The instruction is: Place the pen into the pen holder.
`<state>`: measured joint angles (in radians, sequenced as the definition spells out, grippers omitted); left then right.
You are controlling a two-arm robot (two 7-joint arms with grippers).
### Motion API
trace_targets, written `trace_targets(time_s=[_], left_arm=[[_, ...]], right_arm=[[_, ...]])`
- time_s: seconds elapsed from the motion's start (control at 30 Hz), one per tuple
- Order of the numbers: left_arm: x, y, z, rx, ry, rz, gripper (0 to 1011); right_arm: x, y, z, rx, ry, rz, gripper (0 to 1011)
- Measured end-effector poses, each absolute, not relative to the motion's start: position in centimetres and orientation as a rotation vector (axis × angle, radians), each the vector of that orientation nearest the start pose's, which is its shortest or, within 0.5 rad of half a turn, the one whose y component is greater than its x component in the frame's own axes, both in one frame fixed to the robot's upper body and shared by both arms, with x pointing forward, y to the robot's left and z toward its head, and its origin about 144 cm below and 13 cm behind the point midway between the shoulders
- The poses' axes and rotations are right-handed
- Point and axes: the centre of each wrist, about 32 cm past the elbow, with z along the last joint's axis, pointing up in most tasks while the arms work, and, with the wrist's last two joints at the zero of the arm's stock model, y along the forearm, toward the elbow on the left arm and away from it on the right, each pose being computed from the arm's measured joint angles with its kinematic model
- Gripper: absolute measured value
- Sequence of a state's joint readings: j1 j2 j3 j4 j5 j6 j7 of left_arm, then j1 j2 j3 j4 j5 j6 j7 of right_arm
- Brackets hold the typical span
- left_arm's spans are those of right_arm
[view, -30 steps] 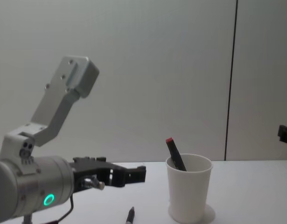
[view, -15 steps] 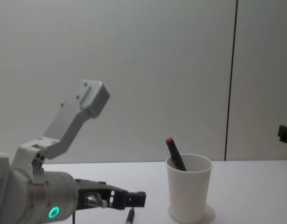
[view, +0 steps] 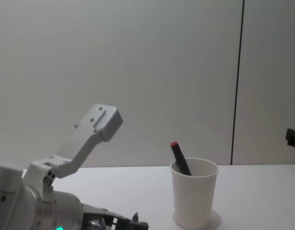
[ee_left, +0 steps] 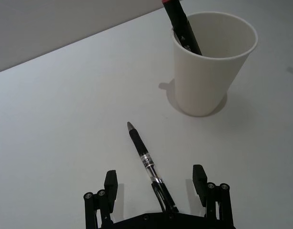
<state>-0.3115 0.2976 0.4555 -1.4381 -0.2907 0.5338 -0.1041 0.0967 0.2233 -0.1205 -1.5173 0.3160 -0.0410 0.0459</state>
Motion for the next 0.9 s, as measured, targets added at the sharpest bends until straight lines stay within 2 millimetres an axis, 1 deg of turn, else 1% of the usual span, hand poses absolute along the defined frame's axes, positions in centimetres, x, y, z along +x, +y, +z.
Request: trace_targets(time_s=[0.6, 0.63, 0.73, 0.77, 0.8, 0.83, 0.9], left_arm=[[52.6, 19.0, 116.1, 0.55, 0.269, 1.06, 1003], [52.6, 19.0, 116.0, 0.553, 0.27, 1.059, 993], [52.7, 19.0, 115.8, 0.56, 0.272, 1.055, 913], [52.7, 19.0, 115.8, 0.56, 0.272, 1.055, 913], [52.7, 19.0, 115.8, 0.563, 0.273, 1.053, 865], [52.8, 19.0, 115.8, 0.565, 0.273, 1.052, 865], [52.8, 19.0, 115.7, 0.57, 0.274, 1.05, 796]], right_arm=[[48.5, -25.9, 115.8, 0.109, 0.022, -1.419, 1001], [48.5, -25.9, 115.8, 0.109, 0.023, -1.419, 1001], [48.5, -25.9, 115.8, 0.109, 0.023, -1.419, 1001], [48.5, -25.9, 115.8, 0.109, 0.023, -1.419, 1001], [48.5, -25.9, 115.8, 0.109, 0.022, -1.419, 1001], [48.5, -25.9, 115.7, 0.109, 0.023, -1.419, 1001], [48.5, -25.9, 115.8, 0.109, 0.023, -1.419, 1001]])
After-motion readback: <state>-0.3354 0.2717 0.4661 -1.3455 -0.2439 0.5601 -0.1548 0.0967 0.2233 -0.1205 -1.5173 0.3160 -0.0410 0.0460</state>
